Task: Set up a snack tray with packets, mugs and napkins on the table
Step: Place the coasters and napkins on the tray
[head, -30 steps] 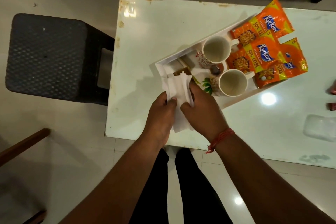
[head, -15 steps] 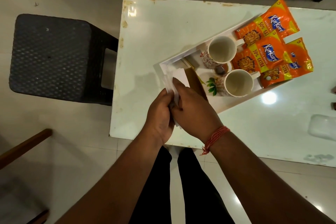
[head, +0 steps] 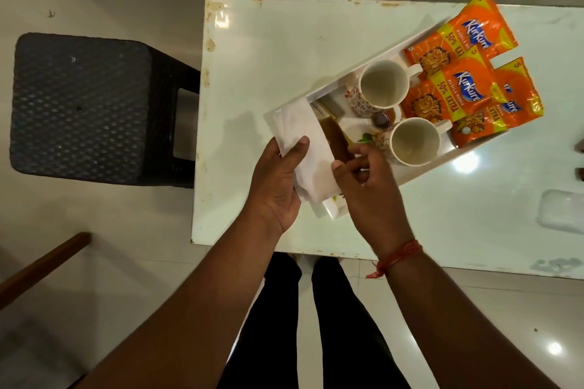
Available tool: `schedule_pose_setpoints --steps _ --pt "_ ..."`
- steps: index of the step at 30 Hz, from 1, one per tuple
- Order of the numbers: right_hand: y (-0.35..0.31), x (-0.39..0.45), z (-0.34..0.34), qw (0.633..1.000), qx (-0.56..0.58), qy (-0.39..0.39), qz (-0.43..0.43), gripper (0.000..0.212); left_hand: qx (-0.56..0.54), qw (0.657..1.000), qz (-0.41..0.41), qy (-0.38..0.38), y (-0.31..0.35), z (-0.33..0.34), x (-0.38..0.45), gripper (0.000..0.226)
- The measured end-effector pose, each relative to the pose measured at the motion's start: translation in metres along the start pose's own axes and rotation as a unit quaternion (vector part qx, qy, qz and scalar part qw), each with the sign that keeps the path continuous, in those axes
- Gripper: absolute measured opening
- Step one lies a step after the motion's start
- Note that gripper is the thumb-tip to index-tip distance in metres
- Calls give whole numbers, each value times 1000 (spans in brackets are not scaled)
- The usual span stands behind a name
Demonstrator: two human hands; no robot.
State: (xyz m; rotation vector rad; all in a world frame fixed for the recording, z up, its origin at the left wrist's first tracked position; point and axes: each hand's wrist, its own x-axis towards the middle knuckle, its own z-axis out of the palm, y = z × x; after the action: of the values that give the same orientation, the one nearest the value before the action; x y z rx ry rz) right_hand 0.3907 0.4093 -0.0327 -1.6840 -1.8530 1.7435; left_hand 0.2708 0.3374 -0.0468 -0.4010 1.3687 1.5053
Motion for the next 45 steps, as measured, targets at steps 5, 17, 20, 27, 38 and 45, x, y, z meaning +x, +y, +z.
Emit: schedule_pose_setpoints --steps 5,17,20,27,38,45 --pt "14 -6 11 936 290 -118 163 27 70 997 2 27 0 15 3 28" --pt "36 -2 -1 872 421 -61 243 24 428 879 175 112 21 24 47 24" --pt "40 2 -1 831 478 -39 281 9 502 829 226 96 23 27 56 18" --pt "47 11 4 769 522 29 368 13 636 728 257 22 19 36 73 25" --pt "60 28 7 808 441 59 386 13 674 703 226 -7 13 46 81 31" --pt "71 29 7 835 412 70 357 16 672 705 227 -8 13 46 75 30"
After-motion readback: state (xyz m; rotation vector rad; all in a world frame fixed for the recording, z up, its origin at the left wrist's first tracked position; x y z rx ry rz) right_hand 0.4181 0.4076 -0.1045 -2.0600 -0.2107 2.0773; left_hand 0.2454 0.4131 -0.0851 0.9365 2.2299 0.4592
